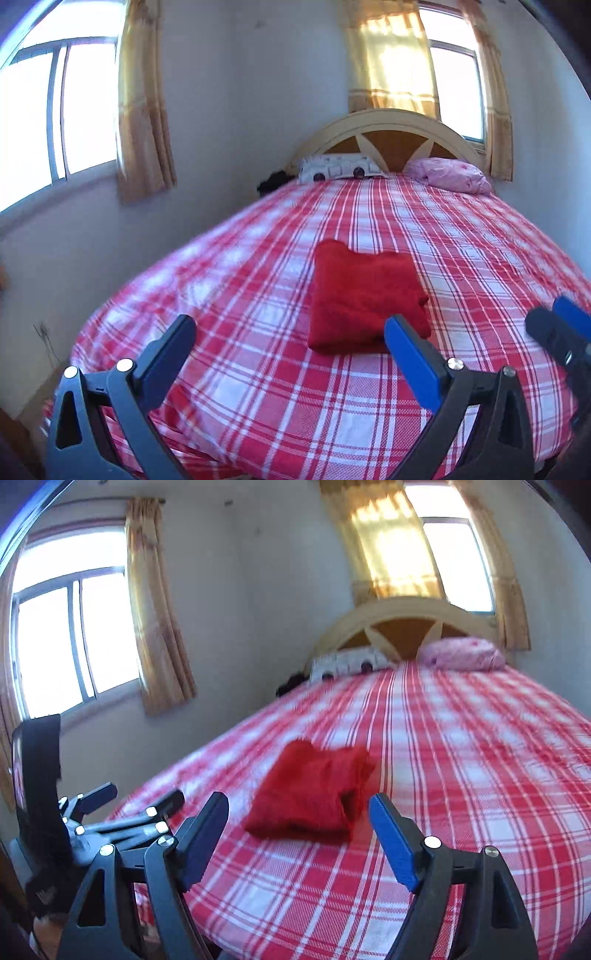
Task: Fold small clothes
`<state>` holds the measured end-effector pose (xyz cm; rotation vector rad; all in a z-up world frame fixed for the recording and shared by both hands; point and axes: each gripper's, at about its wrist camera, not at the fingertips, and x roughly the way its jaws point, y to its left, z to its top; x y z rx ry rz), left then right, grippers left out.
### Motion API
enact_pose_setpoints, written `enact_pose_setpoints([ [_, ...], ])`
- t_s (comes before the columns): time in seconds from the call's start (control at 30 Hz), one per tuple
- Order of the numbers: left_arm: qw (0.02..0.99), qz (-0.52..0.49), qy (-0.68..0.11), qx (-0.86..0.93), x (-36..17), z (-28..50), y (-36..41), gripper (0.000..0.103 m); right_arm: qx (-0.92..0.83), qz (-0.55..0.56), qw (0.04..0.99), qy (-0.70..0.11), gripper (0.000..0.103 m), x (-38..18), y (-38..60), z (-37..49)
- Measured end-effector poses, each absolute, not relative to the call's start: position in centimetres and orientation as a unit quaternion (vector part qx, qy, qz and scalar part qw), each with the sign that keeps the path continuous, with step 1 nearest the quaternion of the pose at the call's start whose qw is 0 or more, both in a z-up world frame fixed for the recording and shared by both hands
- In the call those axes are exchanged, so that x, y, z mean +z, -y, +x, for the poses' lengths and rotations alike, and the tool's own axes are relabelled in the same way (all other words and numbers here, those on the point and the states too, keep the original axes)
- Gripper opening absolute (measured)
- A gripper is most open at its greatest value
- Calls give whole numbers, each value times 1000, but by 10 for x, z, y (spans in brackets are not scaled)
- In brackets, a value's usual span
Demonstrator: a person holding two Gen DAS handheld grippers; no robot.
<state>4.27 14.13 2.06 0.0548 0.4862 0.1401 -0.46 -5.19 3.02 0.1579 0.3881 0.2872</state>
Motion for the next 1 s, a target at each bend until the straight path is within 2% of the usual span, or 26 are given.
enact_pose_setpoints([
  [0.23, 974, 31, -220, 47, 36, 27, -131, 103, 115, 87, 979, -147, 84, 48, 60, -23],
  [1.0, 974, 34, -217, 59, 33, 22, -127, 103, 95, 107, 980, -140, 85, 39, 72, -34],
])
